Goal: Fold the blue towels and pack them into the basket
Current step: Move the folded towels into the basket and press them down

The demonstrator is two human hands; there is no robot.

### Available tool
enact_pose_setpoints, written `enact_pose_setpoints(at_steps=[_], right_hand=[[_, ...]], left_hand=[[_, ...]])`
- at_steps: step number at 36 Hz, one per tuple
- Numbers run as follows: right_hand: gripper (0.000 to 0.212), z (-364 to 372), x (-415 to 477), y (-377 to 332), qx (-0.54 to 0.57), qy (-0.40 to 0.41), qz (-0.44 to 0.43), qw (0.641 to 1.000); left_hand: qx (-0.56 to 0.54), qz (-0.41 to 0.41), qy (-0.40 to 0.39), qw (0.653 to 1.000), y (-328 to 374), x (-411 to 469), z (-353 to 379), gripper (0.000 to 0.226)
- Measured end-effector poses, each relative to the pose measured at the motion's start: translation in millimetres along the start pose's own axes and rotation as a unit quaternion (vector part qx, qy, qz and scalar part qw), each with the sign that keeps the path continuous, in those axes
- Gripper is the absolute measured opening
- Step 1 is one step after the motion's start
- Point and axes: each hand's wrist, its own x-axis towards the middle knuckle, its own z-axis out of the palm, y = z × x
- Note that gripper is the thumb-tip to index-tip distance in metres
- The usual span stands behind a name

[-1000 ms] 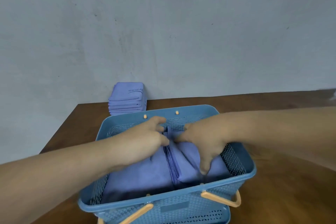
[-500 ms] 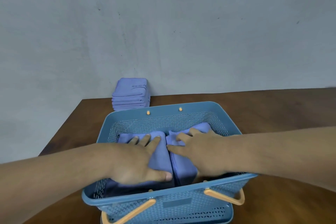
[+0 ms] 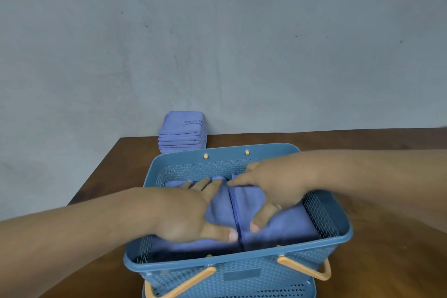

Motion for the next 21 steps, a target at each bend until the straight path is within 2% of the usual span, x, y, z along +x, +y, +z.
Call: enact_pose_setpoints(at_steps=[2, 4, 6, 9, 14, 18, 21], right_hand=[[0.097, -20, -7, -1, 0.016, 0.037, -0.021, 0.999], [0.079, -42, -12, -1, 0.026, 0.082, -0.033, 0.996], [0.061, -64, -13, 0, 0.059, 0.112, -0.033, 0.991], [0.046, -91, -2, 5, 0.084, 0.149, -0.023, 0.985], [0.037, -116, 53, 25, 0.103, 0.169, 0.02, 0.98], [0.025, -123, 123, 47, 0.236, 0.133, 0.065, 0.96], [0.031, -127, 176, 58, 0.356, 0.115, 0.113, 0.92]], left_hand=[[-0.022, 0.035, 0.047, 0.998, -8, -2, -10, 0.122], [-0.031, 0.085, 0.102, 0.991, -19, -2, -21, 0.109], [-0.039, 0.113, 0.151, 0.981, -28, -3, -36, 0.089], [-0.057, 0.089, 0.208, 0.972, -40, -6, -63, 0.055], [-0.051, 0.007, 0.247, 0.968, -83, 15, -105, 0.064], [-0.058, -0.053, 0.255, 0.964, -126, 54, -124, 0.059], [-0.074, -0.072, 0.243, 0.965, -155, 89, -123, 0.056]])
